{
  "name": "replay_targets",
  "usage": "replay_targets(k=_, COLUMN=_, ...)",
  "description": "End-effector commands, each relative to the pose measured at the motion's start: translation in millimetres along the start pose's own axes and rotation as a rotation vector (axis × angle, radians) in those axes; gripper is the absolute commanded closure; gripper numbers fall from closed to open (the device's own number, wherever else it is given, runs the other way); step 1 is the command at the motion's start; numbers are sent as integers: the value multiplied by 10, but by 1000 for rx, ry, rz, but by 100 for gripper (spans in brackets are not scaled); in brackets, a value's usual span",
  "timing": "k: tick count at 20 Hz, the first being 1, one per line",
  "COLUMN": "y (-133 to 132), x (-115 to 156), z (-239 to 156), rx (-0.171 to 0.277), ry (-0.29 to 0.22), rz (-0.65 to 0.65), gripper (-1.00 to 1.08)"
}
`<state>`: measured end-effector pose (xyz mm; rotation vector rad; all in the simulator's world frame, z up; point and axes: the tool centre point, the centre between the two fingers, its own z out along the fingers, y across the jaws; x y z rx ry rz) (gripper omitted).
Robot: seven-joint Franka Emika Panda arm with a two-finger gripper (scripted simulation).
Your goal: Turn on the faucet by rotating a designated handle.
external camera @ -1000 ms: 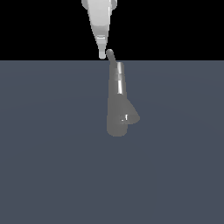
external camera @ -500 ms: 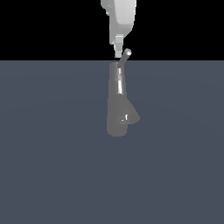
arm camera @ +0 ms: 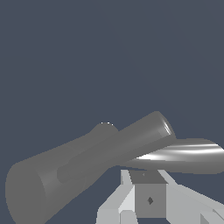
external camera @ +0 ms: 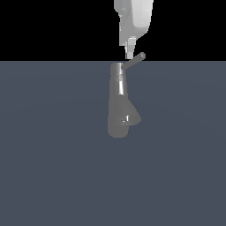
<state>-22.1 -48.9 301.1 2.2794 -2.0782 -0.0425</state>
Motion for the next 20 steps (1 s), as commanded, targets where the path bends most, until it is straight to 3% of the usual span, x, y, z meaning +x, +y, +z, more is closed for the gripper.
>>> replay_targets(k=1, y=-73, x=143, z=59, rx=1, ry=0, rz=11, gripper=108)
replay_targets(k=20, y=-458, x=828, z=263, rx=-2, ry=1, rz=39, gripper=108)
